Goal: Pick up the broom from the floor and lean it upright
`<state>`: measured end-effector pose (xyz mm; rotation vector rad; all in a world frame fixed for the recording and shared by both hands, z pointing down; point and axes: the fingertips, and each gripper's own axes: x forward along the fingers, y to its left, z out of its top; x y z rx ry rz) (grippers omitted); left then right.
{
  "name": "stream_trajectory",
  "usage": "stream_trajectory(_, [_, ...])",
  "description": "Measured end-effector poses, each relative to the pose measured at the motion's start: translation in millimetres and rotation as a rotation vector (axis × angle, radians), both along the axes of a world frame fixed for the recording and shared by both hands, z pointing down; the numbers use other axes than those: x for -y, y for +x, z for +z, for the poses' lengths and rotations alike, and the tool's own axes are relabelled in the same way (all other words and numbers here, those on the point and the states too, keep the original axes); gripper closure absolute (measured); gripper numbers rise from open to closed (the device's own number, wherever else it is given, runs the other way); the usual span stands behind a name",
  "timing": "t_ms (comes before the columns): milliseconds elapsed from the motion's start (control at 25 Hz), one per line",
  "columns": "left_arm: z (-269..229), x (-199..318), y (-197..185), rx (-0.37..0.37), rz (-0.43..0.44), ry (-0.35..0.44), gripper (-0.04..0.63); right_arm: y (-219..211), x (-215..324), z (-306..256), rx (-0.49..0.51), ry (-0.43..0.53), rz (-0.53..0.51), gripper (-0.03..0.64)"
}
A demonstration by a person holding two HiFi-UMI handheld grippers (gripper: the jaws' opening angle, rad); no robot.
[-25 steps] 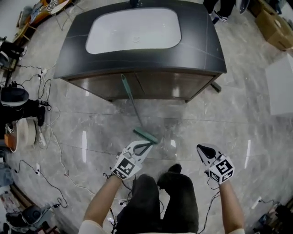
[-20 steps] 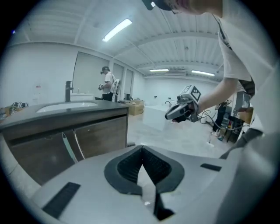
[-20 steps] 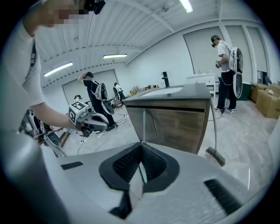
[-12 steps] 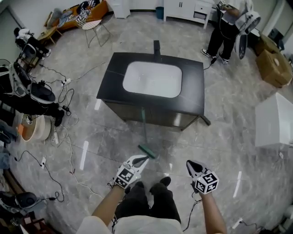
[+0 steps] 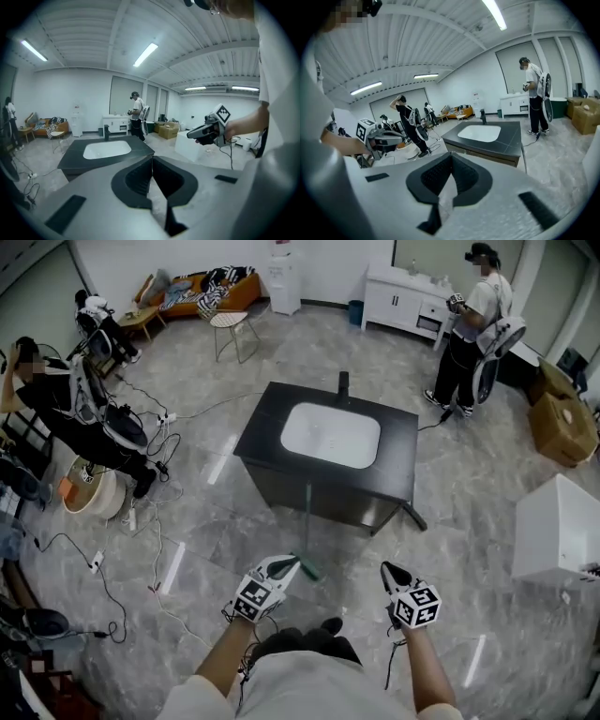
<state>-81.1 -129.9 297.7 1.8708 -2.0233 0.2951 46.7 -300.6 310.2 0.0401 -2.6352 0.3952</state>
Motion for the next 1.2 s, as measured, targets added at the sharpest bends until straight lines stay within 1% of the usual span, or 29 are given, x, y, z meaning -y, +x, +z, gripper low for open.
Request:
stream_trajectory(240, [-39.4, -52.9, 15.6, -0.028, -0.059, 0.044, 0.584, -3.3, -35.3, -51.1, 0.038, 0.105, -0.061, 0.615])
stream_trajectory(480, [-56.9, -116.4, 27.9, -0.087, -0.136, 0.09, 0.584, -0.7, -82.3, -64.3, 0.052, 0.121, -0.087, 0.615])
stream_trajectory(640, [-61.2, -154.5, 35.4, -0.092, -0.172, 0.1, 0.584, 8.2, -115.4, -69.4, 0.054, 0.129, -0.096, 0.615])
stream_trajectory(760, [-64.4, -174.7, 44.7, -0.09, -0.181, 0.106, 0.584, 17.2, -137.7, -73.7, 0.057, 0.136, -0.11, 0.615])
stream_trajectory(960, [-65.8, -200.1, 61.6, -0.083, -0.185, 0.138, 0.584, 32.6, -170.5, -76.9, 0.071, 0.166, -0.119, 0.615])
stream_trajectory(1200, [-69.5, -215.6, 85.9, -0.074, -0.178, 0.136, 0.584, 50.1, -197.0, -88.4, 0.085, 0.173, -0.138, 0.615])
